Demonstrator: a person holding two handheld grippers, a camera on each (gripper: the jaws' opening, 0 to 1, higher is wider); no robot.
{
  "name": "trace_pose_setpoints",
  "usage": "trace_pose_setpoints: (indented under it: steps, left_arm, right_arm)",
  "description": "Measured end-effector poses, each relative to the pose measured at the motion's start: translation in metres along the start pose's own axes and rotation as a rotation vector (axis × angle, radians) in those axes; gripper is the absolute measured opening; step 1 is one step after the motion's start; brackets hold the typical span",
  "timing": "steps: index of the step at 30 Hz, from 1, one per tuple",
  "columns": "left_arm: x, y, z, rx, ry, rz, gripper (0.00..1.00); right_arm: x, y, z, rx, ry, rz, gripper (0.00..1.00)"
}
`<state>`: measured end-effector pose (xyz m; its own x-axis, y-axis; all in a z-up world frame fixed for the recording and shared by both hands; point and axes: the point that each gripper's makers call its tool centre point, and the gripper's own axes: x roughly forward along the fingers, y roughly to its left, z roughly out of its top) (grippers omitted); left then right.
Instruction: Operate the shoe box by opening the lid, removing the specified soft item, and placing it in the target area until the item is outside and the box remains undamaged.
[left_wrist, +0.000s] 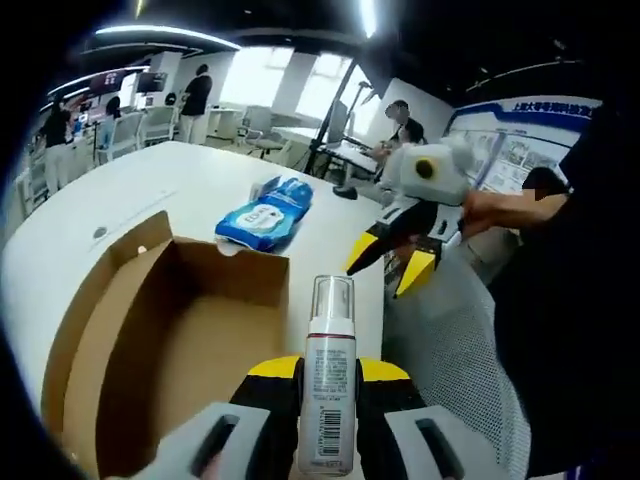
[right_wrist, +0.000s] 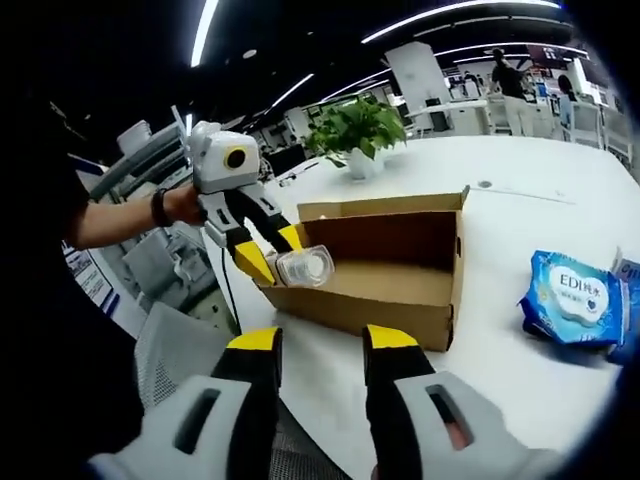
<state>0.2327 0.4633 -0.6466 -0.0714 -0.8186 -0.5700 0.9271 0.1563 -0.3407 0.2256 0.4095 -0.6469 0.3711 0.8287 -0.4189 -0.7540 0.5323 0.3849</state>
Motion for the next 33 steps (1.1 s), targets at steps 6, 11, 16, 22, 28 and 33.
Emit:
trace_pose_setpoints:
  steps: [6,11,16,22,28,33]
  left_arm:
    - [0.014,-0.028,0.003,0.066,0.038,-0.092,0.20]
    - [0.022,-0.046,0.005,0.098,0.053,-0.164,0.20]
    - [0.028,-0.055,-0.001,0.143,0.099,-0.202,0.20]
    - [0.029,-0.062,-0.009,0.155,0.125,-0.239,0.20]
    - [0.031,-0.058,-0.015,0.128,0.111,-0.242,0.22]
    - [0.036,-0.057,-0.019,0.108,0.103,-0.236,0.23]
  right_arm:
    - [0.001,0.016,0.004,-0.043,-0.006,0.059,0.32]
    - [0.003,0.030,-0.001,-0.073,0.011,0.122,0.32]
    - [0.003,0.047,-0.010,-0.089,0.035,0.200,0.24]
    - [0.004,0.054,-0.023,-0.099,0.082,0.225,0.19]
    - [0.006,0.055,-0.027,-0.072,0.102,0.214,0.18]
    - [0.006,0.052,-0.030,-0.076,0.128,0.197,0.18]
